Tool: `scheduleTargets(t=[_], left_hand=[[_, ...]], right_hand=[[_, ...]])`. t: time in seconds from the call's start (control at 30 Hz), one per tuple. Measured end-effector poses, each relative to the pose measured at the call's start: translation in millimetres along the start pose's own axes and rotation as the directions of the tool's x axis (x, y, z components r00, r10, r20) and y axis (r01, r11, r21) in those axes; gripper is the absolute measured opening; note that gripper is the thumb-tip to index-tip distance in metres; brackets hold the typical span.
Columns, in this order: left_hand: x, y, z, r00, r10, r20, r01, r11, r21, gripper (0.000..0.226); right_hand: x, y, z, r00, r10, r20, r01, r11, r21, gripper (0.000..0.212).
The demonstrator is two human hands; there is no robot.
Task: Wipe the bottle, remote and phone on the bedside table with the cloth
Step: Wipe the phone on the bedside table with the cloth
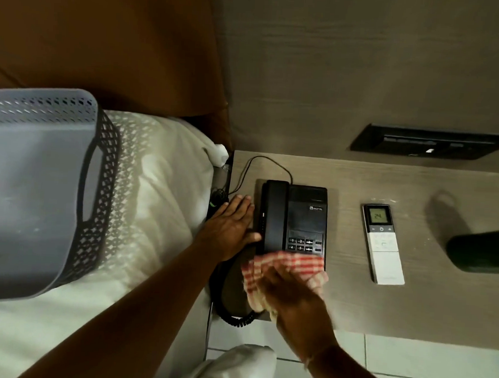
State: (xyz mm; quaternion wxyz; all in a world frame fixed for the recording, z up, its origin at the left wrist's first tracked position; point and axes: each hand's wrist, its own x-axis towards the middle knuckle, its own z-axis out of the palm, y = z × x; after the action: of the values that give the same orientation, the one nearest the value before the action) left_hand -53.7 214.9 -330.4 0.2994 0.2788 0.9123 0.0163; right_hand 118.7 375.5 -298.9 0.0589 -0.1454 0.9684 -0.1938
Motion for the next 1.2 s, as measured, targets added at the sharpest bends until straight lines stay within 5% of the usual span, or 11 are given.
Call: scheduleTargets(t=[0.1, 0.2, 0.27, 0.33, 0.43, 0.73, 0.83, 0.93, 1.07, 1.2], left_hand=[[0, 0, -1, 1.000, -0.011, -0.007, 0.011, 1.000, 0.010, 0.080], [0, 2, -1, 1.000, 0.010, 0.002, -0.010, 1.000, -0.004, 0.083], [1, 1, -1, 1.000, 0.015, -0.019, -0.016, 0.999, -0.046, 0.083], [0, 0, 0, 0.999, -0.006, -0.038, 0.005, 1.000, -0.027, 0.080], [-2, 0, 1, 0.998, 0.000, -0.062, 0.000, 1.000, -0.011, 0.077], [-2, 1, 2, 0.999, -0.037, -0.019, 0.037, 0.999, 0.003, 0.079], [1, 2, 0, 0.999, -0.037, -0.006, 0.038, 0.999, 0.003, 0.079], [0, 3, -1, 0.999, -0.052, 0.000, 0.052, 0.999, 0.007, 0.079], [-3, 7, -3, 0.998, -0.070, -0.007, 0.070, 0.997, 0.031, 0.077], [-4, 10, -3, 0.995, -0.104, -0.005, 0.104, 0.994, 0.033, 0.077]], right_hand=[[-12, 0, -8, 0.999, -0.034, 0.013, 0.033, 0.997, 0.070, 0.062], [18, 10, -41, 0.982, 0.039, -0.187, -0.008, 0.987, 0.163, 0.037], [63, 25, -68, 0.949, 0.173, -0.262, -0.146, 0.982, 0.121, 0.045], [109, 37, -84, 0.947, 0.244, -0.210, -0.247, 0.969, 0.009, 0.063], [125, 43, -68, 0.979, 0.201, -0.035, -0.203, 0.978, -0.044, 0.070], [-14, 9, -29, 0.999, 0.015, 0.041, -0.019, 0.996, 0.083, 0.063], [3, 28, -56, 0.987, 0.119, -0.110, -0.106, 0.988, 0.114, 0.051], [58, 60, -86, 0.915, 0.344, -0.210, -0.342, 0.939, 0.043, 0.070], [106, 80, -79, 0.932, 0.351, -0.091, -0.359, 0.929, -0.086, 0.072], [46, 55, -43, 0.939, 0.338, -0.069, -0.341, 0.940, -0.025, 0.066]])
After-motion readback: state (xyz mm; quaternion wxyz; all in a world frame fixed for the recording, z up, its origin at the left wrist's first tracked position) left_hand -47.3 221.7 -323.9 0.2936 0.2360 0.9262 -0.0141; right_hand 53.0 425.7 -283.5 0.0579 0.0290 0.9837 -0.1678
